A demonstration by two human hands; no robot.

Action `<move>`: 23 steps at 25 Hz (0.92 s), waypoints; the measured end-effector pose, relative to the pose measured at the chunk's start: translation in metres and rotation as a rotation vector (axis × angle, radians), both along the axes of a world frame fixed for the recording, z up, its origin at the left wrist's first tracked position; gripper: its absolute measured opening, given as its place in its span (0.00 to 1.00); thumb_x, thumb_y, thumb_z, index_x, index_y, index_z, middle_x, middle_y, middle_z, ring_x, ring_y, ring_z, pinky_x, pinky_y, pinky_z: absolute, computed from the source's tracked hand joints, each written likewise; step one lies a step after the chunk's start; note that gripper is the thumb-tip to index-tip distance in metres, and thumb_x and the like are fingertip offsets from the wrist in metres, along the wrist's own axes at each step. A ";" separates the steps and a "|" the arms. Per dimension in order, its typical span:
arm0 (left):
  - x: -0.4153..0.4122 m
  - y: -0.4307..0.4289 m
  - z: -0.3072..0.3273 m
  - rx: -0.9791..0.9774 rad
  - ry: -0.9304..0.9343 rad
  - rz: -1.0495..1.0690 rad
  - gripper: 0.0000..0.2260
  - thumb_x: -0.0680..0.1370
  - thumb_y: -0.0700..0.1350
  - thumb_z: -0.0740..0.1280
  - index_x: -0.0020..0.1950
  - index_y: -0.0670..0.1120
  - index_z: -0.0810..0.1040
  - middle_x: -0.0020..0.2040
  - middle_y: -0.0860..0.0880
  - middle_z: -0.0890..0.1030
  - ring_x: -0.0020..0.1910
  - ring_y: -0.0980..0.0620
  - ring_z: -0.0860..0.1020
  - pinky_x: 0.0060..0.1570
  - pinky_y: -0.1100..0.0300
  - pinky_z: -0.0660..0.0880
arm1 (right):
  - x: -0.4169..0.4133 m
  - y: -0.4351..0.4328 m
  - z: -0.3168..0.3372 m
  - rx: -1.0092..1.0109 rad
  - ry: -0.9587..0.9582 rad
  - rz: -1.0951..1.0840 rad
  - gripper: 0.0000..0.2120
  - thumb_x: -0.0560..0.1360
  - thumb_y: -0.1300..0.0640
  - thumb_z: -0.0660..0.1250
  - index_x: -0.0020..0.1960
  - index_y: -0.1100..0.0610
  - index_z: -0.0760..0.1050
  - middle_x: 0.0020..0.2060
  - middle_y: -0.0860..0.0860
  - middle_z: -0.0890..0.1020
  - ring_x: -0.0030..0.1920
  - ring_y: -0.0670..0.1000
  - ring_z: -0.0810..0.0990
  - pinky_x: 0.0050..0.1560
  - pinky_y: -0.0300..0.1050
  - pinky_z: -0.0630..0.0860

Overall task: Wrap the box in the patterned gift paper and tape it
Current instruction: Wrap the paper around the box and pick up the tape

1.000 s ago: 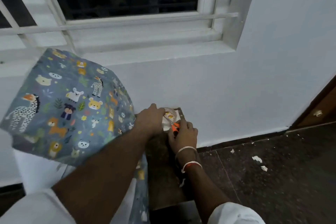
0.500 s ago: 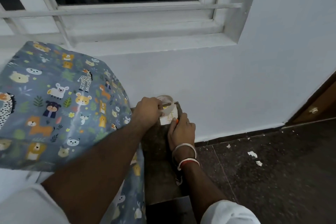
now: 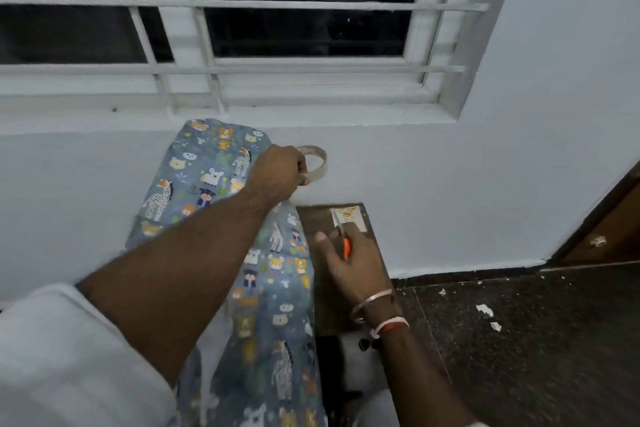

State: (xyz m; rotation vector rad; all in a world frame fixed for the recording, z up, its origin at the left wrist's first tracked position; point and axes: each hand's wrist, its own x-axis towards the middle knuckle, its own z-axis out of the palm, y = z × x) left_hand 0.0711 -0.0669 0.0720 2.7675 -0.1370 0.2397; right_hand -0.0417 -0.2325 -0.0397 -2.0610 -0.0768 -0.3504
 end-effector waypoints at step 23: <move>-0.183 0.074 0.079 -0.020 -0.189 0.206 0.02 0.76 0.48 0.74 0.45 0.50 0.84 0.43 0.48 0.83 0.39 0.47 0.79 0.40 0.58 0.71 | -0.164 -0.064 0.013 0.688 0.065 -0.699 0.18 0.78 0.48 0.70 0.36 0.54 0.69 0.32 0.50 0.73 0.38 0.54 0.70 0.39 0.49 0.70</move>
